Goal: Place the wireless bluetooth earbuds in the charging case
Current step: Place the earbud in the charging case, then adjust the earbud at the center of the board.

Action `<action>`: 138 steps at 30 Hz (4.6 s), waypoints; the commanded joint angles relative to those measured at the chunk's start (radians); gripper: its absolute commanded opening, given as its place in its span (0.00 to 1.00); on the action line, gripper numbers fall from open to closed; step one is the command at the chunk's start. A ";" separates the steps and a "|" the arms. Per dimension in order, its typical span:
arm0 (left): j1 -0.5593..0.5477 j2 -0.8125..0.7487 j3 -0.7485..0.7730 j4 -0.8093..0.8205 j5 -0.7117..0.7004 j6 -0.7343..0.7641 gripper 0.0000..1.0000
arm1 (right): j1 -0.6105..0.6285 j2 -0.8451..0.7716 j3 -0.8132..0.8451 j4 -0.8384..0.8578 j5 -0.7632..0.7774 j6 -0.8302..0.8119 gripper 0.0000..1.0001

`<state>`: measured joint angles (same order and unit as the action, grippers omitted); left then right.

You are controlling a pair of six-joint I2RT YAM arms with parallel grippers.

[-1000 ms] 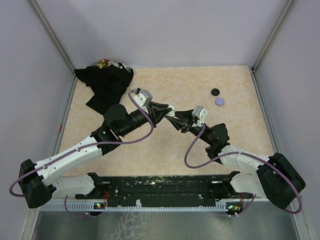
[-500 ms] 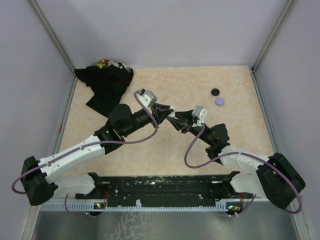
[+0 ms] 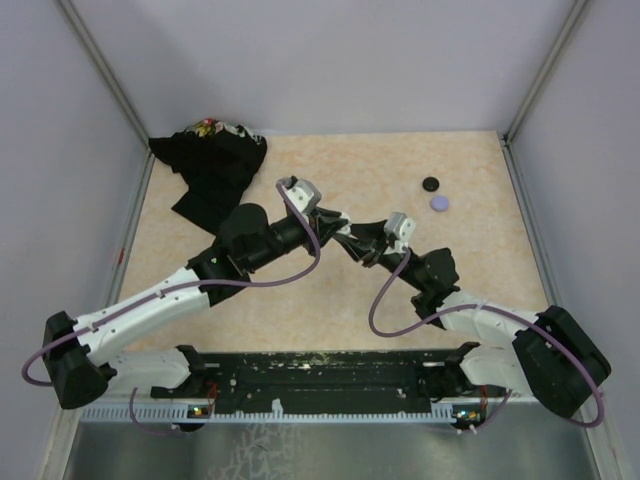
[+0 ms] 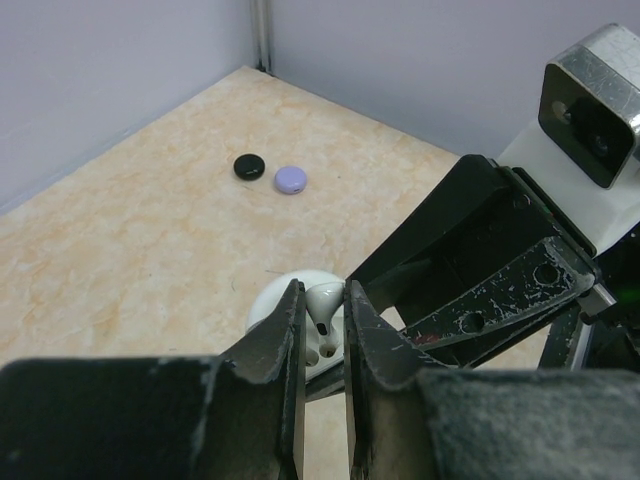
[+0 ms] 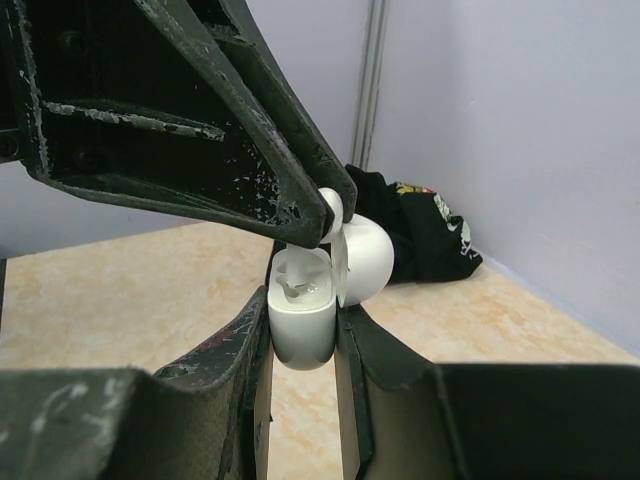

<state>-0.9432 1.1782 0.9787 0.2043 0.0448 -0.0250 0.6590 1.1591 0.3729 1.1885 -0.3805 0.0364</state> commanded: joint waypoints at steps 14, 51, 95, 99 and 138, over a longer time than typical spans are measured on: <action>-0.034 0.040 0.076 -0.111 -0.011 0.001 0.00 | 0.008 -0.024 -0.005 0.087 0.004 0.006 0.00; -0.078 0.080 0.187 -0.322 -0.146 0.008 0.15 | 0.009 -0.024 -0.029 0.122 0.027 -0.003 0.00; 0.387 0.011 -0.114 -0.720 -0.246 -0.510 0.72 | 0.008 0.021 -0.200 0.238 0.123 -0.046 0.00; 0.424 0.068 -0.143 -0.692 -0.256 -0.513 0.58 | 0.009 0.038 -0.218 0.278 0.123 -0.032 0.00; 0.542 0.409 -0.069 -0.613 -0.281 -0.461 0.32 | 0.008 0.048 -0.232 0.290 0.128 -0.020 0.00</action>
<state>-0.4091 1.5654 0.8730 -0.4084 -0.2203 -0.4965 0.6647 1.2144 0.1440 1.4071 -0.2550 0.0032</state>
